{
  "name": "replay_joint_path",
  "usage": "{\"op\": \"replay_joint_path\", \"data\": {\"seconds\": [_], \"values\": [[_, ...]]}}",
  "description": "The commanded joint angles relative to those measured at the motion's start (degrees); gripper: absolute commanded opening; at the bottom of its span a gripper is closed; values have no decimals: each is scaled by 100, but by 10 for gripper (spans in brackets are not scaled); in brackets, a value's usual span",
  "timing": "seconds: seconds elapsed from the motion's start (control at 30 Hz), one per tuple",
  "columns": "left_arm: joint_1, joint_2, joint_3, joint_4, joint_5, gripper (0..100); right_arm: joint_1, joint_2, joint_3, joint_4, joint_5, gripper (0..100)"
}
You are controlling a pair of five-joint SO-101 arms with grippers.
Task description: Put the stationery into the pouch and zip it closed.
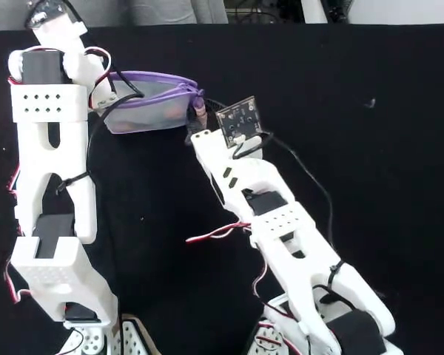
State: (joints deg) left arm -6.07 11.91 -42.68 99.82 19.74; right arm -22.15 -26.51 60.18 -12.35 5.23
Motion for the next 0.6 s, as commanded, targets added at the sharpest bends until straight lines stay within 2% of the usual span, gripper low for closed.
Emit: {"op": "replay_joint_path", "data": {"seconds": [0.0,0.07,0.13,0.27,0.37,0.57], "values": [[-31,-97,-84,-35,-79,30,264,-303,-356,615,202,11],[4,-97,-110,-35,-237,50,281,-382,-725,1407,299,11],[13,-105,-110,-9,-264,114,281,-444,-1147,2215,308,11],[13,-149,-119,0,141,251,281,-453,-1859,3226,308,11],[13,-167,-251,-26,352,265,290,-453,-2220,3569,308,11],[-22,-404,-1569,79,343,267,290,-444,-2712,3991,334,11]]}}
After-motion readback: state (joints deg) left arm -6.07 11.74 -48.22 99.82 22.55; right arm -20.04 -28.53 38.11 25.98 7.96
